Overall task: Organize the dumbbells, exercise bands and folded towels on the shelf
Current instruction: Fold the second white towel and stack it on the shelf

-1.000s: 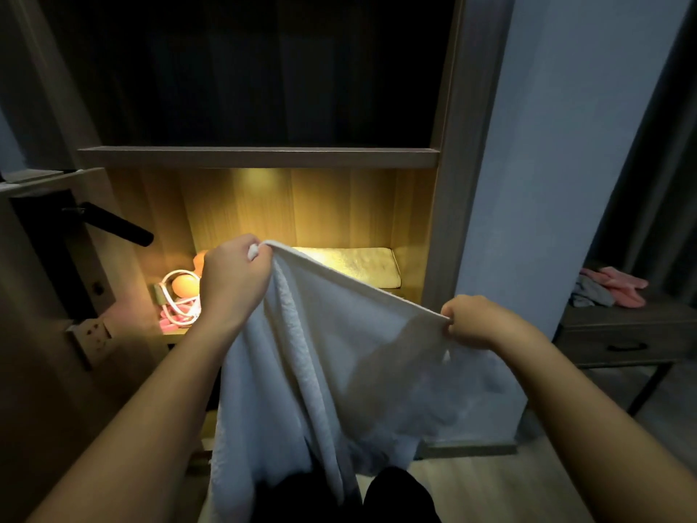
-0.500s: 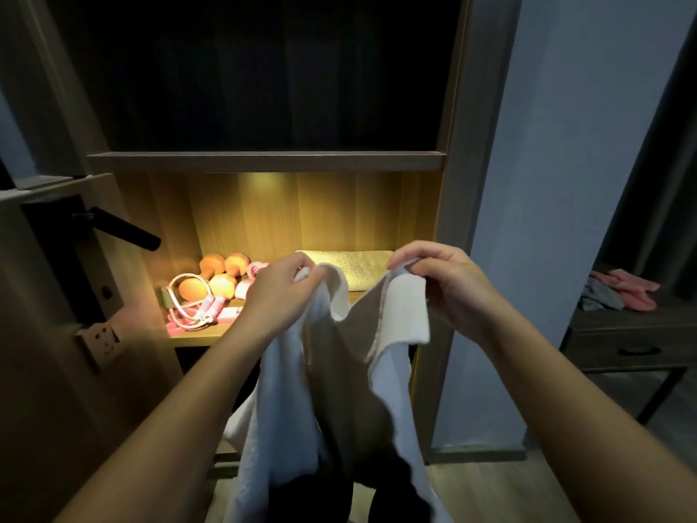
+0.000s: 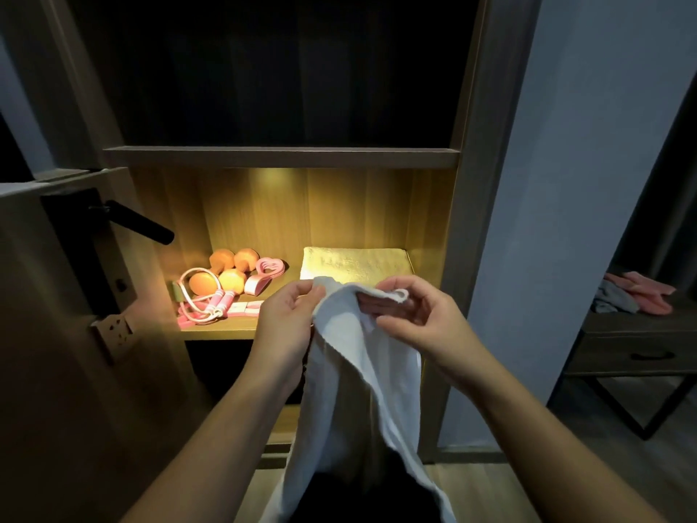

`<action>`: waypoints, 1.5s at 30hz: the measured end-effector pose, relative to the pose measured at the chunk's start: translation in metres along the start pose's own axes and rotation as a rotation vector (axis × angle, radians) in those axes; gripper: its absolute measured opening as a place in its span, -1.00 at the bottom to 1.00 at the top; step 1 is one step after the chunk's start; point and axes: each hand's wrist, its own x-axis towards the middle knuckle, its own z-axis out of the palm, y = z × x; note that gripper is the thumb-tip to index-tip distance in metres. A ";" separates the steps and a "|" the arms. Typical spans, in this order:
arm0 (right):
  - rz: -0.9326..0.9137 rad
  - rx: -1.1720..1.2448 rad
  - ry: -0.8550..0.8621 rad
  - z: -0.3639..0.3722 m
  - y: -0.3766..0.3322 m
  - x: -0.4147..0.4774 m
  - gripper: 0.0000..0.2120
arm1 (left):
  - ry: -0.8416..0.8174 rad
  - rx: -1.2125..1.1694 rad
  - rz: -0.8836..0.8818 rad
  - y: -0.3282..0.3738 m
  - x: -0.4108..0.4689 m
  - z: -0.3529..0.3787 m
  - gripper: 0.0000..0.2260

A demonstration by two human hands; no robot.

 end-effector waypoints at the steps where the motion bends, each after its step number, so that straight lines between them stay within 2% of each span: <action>1: -0.043 -0.123 0.035 0.003 0.002 -0.002 -0.73 | 0.001 0.006 -0.007 -0.002 -0.002 0.001 -0.86; 4: -0.146 -0.376 0.191 0.015 0.005 0.002 -0.74 | -0.019 0.034 -0.035 -0.006 -0.013 0.008 -0.88; 7: -0.236 -0.642 0.242 0.024 0.010 0.006 -0.78 | -0.001 0.025 -0.030 -0.009 -0.017 0.013 -0.89; 9: -0.353 -0.849 0.280 0.024 0.013 0.005 -0.84 | -0.002 -0.003 -0.035 -0.010 -0.018 0.013 -0.88; 10: -0.414 -0.877 0.252 0.023 0.016 0.004 -0.82 | -0.008 -0.013 -0.040 -0.010 -0.020 0.012 -0.88; 13: -0.409 -0.732 0.118 0.021 0.018 -0.001 -0.82 | -0.038 0.012 -0.030 -0.015 -0.027 0.011 -0.88; 16: -0.352 -0.650 0.162 0.020 0.019 -0.004 -0.91 | -0.053 0.046 0.018 -0.020 -0.034 0.011 -0.87; 21: -0.297 -0.488 0.080 0.023 0.018 -0.010 -0.95 | -0.054 0.021 0.045 -0.027 -0.041 0.006 -0.85; 28: -0.213 -0.115 0.222 0.038 0.022 -0.027 -0.88 | -0.037 -0.121 0.068 -0.041 -0.059 0.013 -0.84; 41: -0.059 0.041 0.394 0.063 0.042 -0.043 -0.85 | -0.026 0.129 0.193 -0.059 -0.072 0.012 -0.84; 45: -0.057 0.002 0.349 0.063 0.051 -0.046 -0.91 | -0.014 0.201 0.232 -0.066 -0.069 0.007 -0.90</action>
